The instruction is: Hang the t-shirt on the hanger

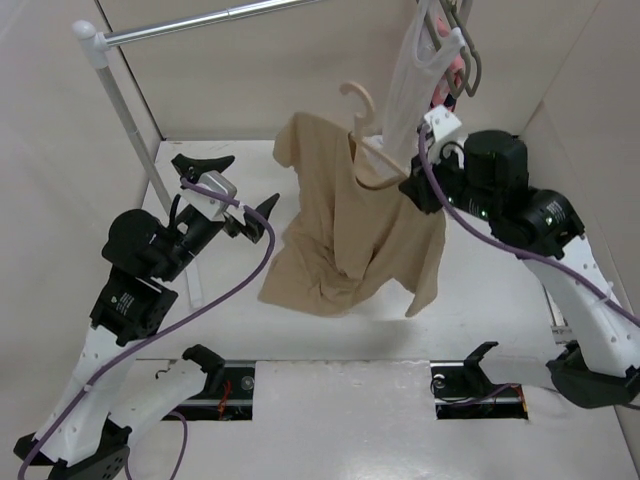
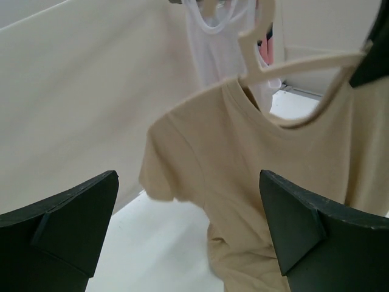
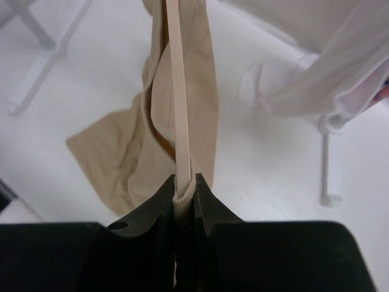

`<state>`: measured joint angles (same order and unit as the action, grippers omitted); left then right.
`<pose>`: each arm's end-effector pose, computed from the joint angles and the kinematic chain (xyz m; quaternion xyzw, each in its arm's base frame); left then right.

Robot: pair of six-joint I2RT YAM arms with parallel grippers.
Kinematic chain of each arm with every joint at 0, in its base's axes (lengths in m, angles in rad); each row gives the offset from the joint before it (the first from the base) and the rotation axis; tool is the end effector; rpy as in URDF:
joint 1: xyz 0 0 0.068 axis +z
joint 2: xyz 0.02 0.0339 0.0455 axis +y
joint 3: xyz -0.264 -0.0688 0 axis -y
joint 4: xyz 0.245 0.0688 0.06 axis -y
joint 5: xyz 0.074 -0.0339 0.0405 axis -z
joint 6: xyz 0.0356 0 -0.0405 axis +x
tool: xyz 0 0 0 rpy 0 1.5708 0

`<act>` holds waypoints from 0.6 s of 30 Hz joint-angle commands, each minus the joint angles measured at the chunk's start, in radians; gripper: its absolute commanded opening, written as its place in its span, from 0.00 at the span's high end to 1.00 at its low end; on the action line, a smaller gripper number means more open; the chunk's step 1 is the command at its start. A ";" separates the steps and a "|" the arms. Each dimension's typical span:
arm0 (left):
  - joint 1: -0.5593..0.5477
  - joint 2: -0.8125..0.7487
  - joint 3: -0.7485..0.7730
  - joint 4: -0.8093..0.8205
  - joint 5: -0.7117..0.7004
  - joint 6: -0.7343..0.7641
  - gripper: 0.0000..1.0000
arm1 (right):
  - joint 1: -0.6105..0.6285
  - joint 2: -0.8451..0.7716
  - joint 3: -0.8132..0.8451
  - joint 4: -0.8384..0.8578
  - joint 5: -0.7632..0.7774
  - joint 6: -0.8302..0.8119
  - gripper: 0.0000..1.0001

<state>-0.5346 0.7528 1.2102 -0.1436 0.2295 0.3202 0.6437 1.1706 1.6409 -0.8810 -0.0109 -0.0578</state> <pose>0.1026 -0.0702 0.4896 0.3264 0.4931 -0.1529 0.7918 0.1668 0.1256 0.4774 -0.2902 0.7845 0.1626 0.5234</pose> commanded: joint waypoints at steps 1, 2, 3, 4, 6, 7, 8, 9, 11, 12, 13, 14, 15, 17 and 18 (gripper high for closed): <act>0.002 -0.026 -0.014 0.015 -0.052 -0.012 0.00 | -0.044 0.078 0.221 0.093 0.098 0.038 1.00; 0.002 -0.050 -0.023 0.006 -0.015 -0.012 0.00 | -0.055 0.108 0.271 0.093 0.109 0.038 1.00; 0.002 -0.050 -0.023 -0.007 0.004 0.005 0.00 | -0.077 0.141 0.321 0.083 0.109 0.038 1.00; 0.002 -0.064 -0.035 -0.017 0.016 0.017 0.00 | -0.087 0.205 0.415 0.083 0.109 0.038 1.00; 0.002 -0.079 -0.050 -0.045 0.016 0.017 0.00 | -0.107 0.263 0.497 0.083 0.100 0.024 1.00; 0.002 -0.093 -0.060 -0.054 0.016 0.017 0.00 | -0.125 0.314 0.563 0.094 0.100 0.015 1.00; 0.002 -0.093 -0.079 -0.063 0.016 0.031 0.00 | -0.134 0.334 0.591 0.105 0.088 0.015 1.00; 0.002 -0.116 -0.089 -0.076 0.016 0.031 0.00 | -0.134 0.352 0.612 0.105 0.077 0.015 1.00; 0.012 -0.141 -0.118 -0.085 0.016 0.043 0.00 | -0.157 0.363 0.625 0.155 0.077 0.015 1.00; 0.021 -0.141 -0.118 -0.085 0.005 0.043 0.00 | -0.157 0.363 0.625 0.171 0.077 0.015 1.00; 0.021 -0.153 -0.132 -0.085 -0.004 0.052 0.00 | -0.170 0.363 0.613 0.186 0.077 0.015 1.00; 0.030 -0.153 -0.132 -0.085 -0.004 0.053 0.00 | -0.183 0.363 0.599 0.215 0.077 0.027 1.00; 0.030 -0.153 -0.142 -0.085 -0.004 0.053 0.00 | -0.184 0.363 0.599 0.226 0.077 0.041 1.00; 0.030 -0.162 -0.143 -0.085 -0.004 0.053 0.00 | -0.216 0.363 0.599 0.240 0.120 0.055 1.00; 0.030 -0.162 -0.152 -0.085 -0.004 0.053 0.00 | -0.225 0.363 0.609 0.253 0.132 0.055 1.00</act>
<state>-0.5083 0.6014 1.0695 -0.2546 0.2306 0.3649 0.4519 1.5665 2.2093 -0.8112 0.0692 -0.0326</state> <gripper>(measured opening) 0.997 0.173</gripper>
